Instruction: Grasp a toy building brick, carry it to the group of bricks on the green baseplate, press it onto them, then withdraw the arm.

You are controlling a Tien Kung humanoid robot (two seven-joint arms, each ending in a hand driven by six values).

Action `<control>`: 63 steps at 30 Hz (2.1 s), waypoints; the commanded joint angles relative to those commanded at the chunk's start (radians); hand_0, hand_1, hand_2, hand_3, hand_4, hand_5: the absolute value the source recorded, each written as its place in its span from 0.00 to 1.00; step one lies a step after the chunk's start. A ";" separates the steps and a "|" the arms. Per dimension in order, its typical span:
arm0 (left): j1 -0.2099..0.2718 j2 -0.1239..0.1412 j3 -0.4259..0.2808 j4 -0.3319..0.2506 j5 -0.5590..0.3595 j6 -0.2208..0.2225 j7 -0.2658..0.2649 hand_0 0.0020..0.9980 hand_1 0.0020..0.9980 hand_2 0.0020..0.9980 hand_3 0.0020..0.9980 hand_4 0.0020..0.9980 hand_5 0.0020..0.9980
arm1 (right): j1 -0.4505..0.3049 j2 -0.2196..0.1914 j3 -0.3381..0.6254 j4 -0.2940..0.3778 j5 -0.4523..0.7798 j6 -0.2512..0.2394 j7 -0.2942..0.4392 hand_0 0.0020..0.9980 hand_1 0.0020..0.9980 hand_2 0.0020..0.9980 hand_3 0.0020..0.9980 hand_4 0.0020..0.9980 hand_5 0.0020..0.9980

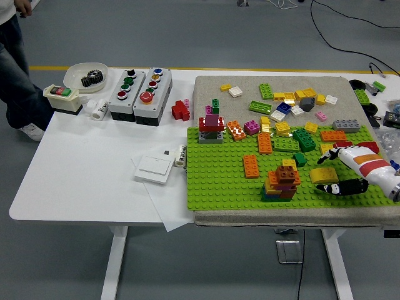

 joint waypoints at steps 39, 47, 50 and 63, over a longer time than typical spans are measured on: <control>-0.003 -0.002 -0.009 -0.002 0.013 -0.005 0.005 0.76 0.75 0.73 0.59 0.64 0.66 | 0.005 0.019 -0.022 -0.082 0.018 -0.071 0.048 0.43 0.51 0.55 0.49 0.78 0.47; -0.003 -0.002 -0.009 -0.002 0.014 -0.006 0.006 0.76 0.75 0.73 0.59 0.64 0.66 | 0.004 0.018 -0.023 -0.077 0.022 -0.085 0.064 0.39 0.50 0.53 0.48 0.77 0.48; -0.003 -0.002 -0.010 -0.002 0.014 -0.005 0.006 0.76 0.75 0.73 0.59 0.64 0.67 | 0.003 0.016 -0.019 -0.071 0.021 -0.089 0.069 0.39 0.49 0.53 0.48 0.76 0.47; -0.002 -0.003 -0.013 -0.001 0.018 -0.006 0.007 0.76 0.75 0.73 0.59 0.64 0.67 | -0.001 0.006 0.006 -0.056 0.022 -0.096 0.076 0.38 0.49 0.52 0.48 0.74 0.46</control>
